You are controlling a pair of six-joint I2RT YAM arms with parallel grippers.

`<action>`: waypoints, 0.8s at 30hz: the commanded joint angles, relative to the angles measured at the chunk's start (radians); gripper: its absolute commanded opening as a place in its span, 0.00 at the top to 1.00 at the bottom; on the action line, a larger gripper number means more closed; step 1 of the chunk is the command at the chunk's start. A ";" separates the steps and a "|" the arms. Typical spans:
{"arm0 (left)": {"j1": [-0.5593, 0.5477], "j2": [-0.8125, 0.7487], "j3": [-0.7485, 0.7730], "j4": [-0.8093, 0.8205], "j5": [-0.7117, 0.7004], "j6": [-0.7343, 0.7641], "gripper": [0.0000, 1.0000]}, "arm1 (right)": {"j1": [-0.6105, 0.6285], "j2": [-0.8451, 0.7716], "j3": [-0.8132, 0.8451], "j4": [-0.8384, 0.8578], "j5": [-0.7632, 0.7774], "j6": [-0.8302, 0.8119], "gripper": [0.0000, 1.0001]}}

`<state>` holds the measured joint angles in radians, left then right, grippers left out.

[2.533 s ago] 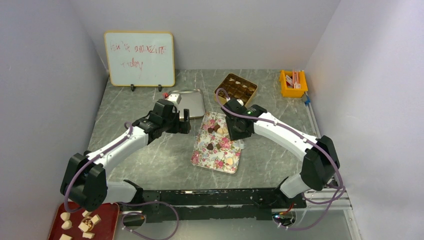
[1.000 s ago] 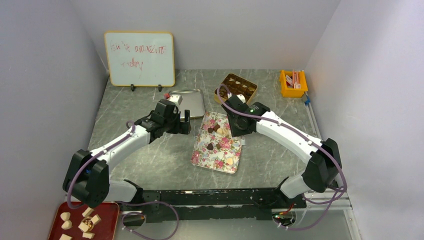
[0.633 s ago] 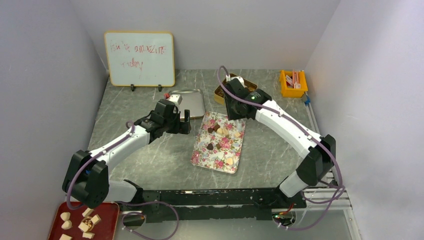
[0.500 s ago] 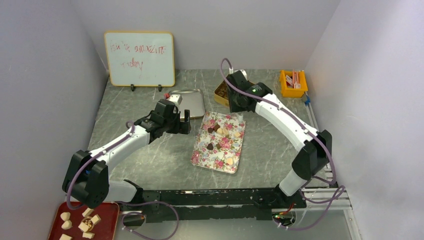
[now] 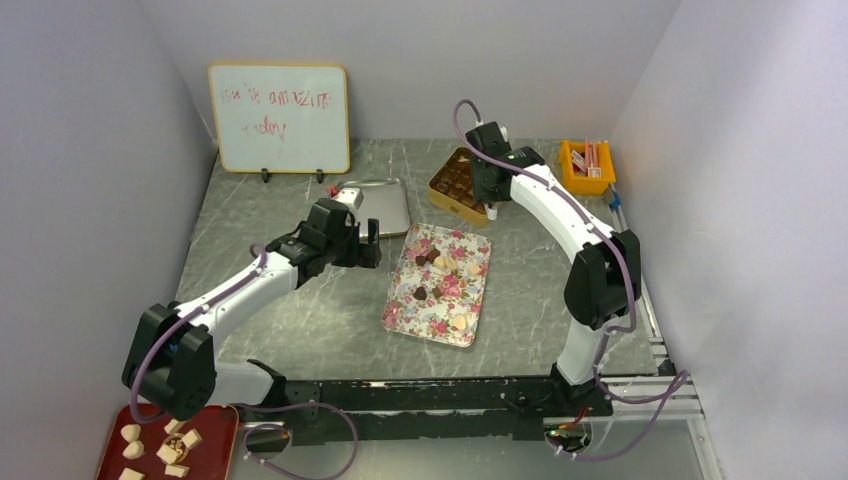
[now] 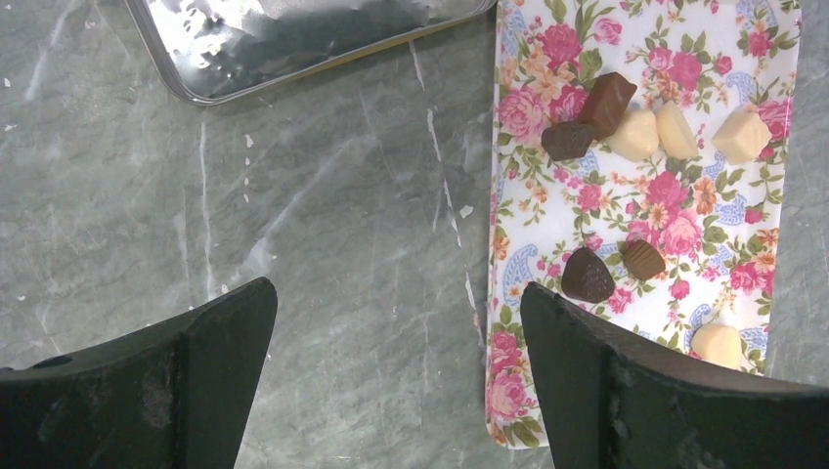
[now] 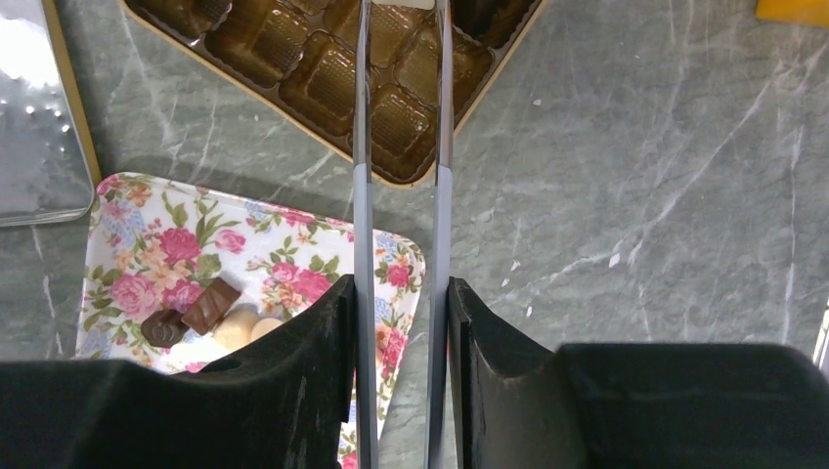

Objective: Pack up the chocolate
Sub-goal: Pick up the fake chocolate from the plate, then place the fake chocolate in the packing box.

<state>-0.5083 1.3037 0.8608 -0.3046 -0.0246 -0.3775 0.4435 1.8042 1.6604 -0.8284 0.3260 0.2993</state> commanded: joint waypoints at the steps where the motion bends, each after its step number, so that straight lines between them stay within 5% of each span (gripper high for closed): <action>1: -0.002 -0.026 0.018 0.005 -0.011 0.024 0.00 | -0.013 0.011 0.053 0.065 -0.013 -0.020 1.00; 24: 0.001 -0.001 0.040 0.002 -0.009 0.035 0.00 | -0.059 0.086 0.090 0.096 -0.024 -0.037 1.00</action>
<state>-0.5083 1.3041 0.8642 -0.3058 -0.0246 -0.3561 0.3958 1.8946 1.6901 -0.7761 0.2939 0.2783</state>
